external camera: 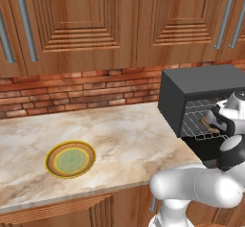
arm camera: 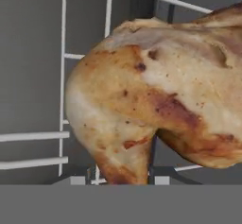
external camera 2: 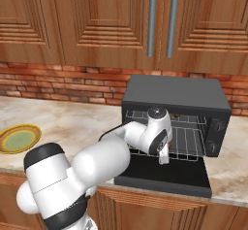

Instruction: Open the toaster oven door. Place the bread on the top rack in the toaster oven and place the chicken drumstick on the bottom rack.

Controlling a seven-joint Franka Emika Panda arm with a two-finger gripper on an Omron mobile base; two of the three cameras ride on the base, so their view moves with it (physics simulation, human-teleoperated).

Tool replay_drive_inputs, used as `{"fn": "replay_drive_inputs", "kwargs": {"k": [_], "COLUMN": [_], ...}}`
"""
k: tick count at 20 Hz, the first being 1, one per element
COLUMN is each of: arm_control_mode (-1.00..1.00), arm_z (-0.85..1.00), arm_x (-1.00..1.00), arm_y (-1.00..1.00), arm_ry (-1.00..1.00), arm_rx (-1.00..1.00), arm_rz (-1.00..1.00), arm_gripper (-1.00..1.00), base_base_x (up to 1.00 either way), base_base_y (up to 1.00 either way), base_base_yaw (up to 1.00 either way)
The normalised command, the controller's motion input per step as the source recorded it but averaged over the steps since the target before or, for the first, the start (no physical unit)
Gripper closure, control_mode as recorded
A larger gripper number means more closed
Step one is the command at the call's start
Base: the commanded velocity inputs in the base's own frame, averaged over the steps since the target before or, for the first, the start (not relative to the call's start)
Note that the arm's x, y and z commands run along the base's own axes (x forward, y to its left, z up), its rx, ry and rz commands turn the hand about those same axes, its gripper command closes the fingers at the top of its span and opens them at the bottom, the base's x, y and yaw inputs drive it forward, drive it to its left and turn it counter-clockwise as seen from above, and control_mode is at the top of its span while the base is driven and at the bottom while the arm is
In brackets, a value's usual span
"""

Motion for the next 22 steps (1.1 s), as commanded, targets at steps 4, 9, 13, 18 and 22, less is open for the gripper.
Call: {"fn": "replay_drive_inputs", "kwargs": {"k": [4,9,13,18,22], "arm_control_mode": [-1.0,-1.0,-1.0,-1.0,-1.0], "arm_z": [0.0,0.26,0.12,-0.07,0.0], "arm_x": [0.08,-0.18,-0.65,-0.24,-0.01], "arm_y": [0.0,-0.21,-0.3,0.0,0.12], "arm_ry": [0.0,0.0,0.01,0.13,0.28], "arm_rx": [0.01,0.01,0.0,-0.13,-0.22], "arm_rz": [0.0,0.04,0.31,0.5,0.52], "arm_gripper": [-1.0,-1.0,-1.0,-1.0,-1.0], "base_base_x": [0.0,0.0,0.0,0.0,0.0], "base_base_y": [0.0,0.0,0.0,0.0,0.0], "base_base_yaw": [0.0,0.0,0.0,0.0,0.0]}}
